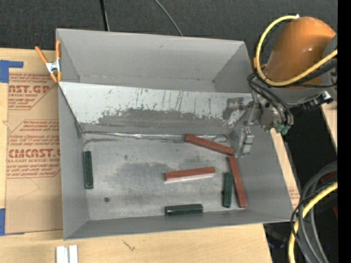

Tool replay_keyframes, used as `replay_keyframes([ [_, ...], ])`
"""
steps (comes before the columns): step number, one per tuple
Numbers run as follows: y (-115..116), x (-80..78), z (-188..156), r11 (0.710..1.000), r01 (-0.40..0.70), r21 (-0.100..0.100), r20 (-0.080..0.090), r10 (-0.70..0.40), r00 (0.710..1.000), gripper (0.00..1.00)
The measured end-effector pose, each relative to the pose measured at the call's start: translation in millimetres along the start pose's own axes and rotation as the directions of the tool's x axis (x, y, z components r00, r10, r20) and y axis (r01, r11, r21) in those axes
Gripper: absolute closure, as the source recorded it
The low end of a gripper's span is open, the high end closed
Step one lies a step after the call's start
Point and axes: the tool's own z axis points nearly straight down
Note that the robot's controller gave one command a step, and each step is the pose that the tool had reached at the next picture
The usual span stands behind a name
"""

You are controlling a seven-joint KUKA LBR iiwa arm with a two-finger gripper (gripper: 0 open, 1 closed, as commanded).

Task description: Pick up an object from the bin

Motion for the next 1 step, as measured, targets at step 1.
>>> replay_keyframes([
  [1,0.0,0.0,0.0,1.000,0.000,0.000,0.000,0.000,1.000,0.00],
])
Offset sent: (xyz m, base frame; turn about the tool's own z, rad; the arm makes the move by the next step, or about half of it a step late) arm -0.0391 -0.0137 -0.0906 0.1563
